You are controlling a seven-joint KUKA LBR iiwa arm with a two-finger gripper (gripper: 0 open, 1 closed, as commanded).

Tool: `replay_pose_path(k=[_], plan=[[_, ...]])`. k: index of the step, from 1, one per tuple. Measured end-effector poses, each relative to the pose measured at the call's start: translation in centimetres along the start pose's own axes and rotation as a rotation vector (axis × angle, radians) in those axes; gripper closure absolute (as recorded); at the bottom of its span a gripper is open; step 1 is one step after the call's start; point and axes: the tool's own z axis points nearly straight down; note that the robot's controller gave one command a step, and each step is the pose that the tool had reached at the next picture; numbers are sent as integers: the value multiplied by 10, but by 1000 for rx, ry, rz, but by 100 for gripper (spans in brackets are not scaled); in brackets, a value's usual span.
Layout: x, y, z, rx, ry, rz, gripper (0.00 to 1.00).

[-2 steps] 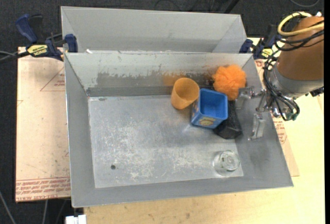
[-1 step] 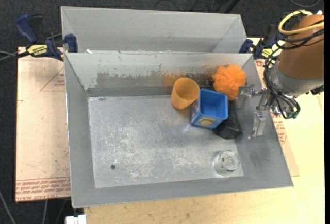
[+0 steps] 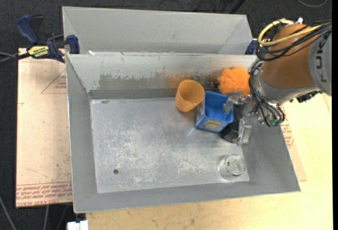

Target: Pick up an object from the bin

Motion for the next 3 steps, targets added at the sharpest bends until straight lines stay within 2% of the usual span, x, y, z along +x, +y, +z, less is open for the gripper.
replay_pose_path(k=[1, 2, 3], plan=[[4, 34, 30, -8, 13, 54, 0], [-4, 28, -22, -3, 11, 53, 0], [-12, 60, -35, -4, 1, -115, 0]])
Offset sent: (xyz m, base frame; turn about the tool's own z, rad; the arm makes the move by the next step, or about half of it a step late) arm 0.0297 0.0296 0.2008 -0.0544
